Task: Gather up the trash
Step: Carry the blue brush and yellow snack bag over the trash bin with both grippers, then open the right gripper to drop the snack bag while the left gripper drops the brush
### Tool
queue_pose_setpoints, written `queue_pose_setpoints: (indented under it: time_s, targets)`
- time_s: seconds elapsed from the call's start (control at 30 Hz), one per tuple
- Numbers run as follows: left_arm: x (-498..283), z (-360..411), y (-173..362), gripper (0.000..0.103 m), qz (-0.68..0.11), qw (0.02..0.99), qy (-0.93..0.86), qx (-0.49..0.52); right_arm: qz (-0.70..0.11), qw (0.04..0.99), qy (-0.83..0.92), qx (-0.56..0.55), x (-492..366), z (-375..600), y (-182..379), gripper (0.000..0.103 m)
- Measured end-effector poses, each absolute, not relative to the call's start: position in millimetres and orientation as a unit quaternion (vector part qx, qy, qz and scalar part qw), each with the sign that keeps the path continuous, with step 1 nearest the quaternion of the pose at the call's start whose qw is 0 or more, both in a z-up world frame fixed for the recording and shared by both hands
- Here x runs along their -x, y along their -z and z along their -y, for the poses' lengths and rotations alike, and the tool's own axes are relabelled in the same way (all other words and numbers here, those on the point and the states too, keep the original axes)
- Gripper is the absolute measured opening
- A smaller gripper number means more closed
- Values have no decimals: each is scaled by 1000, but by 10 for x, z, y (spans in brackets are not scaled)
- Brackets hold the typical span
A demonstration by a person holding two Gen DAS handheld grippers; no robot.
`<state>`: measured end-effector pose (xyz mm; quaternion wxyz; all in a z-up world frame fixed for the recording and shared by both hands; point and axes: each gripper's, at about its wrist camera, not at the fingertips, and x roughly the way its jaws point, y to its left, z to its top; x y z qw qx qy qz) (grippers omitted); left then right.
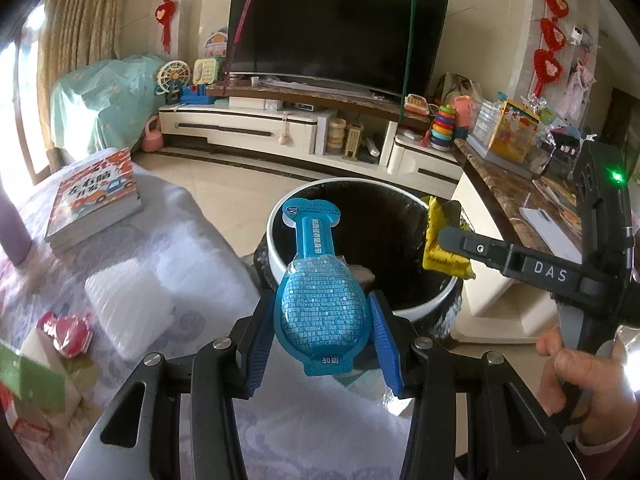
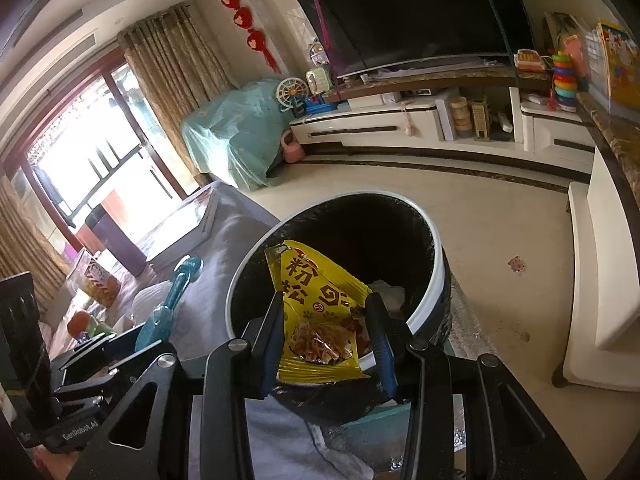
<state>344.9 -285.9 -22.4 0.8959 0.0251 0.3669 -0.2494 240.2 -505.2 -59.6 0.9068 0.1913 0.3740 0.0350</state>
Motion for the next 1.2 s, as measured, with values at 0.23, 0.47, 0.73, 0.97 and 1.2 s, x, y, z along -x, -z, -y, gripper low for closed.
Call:
queue_pose_setpoints:
  time_s: [0.23, 0.47, 0.73, 0.97, 1.2]
  targets:
    - [-3613, 3011, 241, 44, -367, 895, 251, -34, -377, 906, -32, -191, -2503, 5120, 606, 40]
    - [-3793, 3141, 300, 44, -375, 890, 256, -39, -380, 904, -30, -193, -2592, 5162, 618, 40]
    - [-3979, 3244, 366, 45, -383, 887, 257, -31, -392, 900, -29, -189, -2741, 5195, 652, 42]
    - [-4044, 3291, 414, 45, -390, 884, 256, -26, -399, 897, -25, -188, -2794, 5217, 694, 43]
    - [-4054, 3341, 410, 52, -395, 882, 255, -24, -400, 897, -21, -187, -2819, 5225, 677, 52]
